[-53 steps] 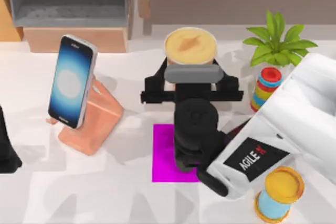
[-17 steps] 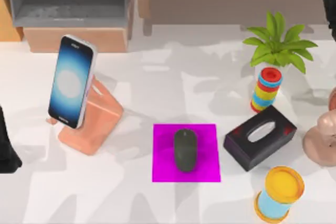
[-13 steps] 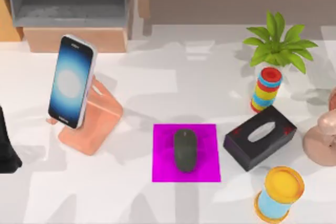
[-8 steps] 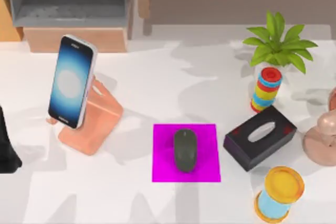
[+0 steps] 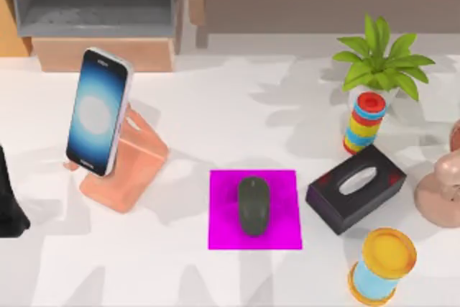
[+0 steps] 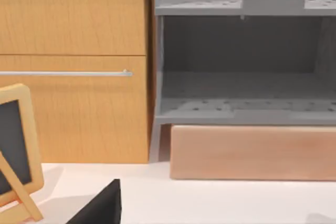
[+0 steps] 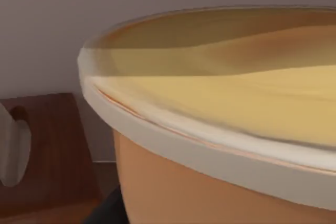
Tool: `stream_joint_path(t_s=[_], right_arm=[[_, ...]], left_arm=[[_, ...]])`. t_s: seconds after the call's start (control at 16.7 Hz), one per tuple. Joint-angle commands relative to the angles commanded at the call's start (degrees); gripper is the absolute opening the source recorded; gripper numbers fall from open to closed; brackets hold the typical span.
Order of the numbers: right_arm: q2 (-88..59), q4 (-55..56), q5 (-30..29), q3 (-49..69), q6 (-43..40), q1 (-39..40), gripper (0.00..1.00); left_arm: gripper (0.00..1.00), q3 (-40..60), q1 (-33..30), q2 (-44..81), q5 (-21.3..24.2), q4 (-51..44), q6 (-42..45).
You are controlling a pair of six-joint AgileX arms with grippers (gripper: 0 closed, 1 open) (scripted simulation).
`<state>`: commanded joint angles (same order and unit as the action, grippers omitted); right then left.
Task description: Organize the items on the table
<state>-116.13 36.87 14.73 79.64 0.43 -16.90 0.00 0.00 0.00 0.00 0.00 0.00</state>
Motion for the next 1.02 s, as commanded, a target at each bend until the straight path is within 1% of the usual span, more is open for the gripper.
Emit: stream_joint_path(t_s=[0.96,1.02], right_arm=[[0.0,0.0,0.0,0.0,0.0,0.0,0.0],[0.0,0.0,0.0,0.0,0.0,0.0,0.08]], left_arm=[[1.0,0.0,0.0,0.0,0.0,0.0,0.0],[1.0,0.0,0.0,0.0,0.0,0.0,0.0]])
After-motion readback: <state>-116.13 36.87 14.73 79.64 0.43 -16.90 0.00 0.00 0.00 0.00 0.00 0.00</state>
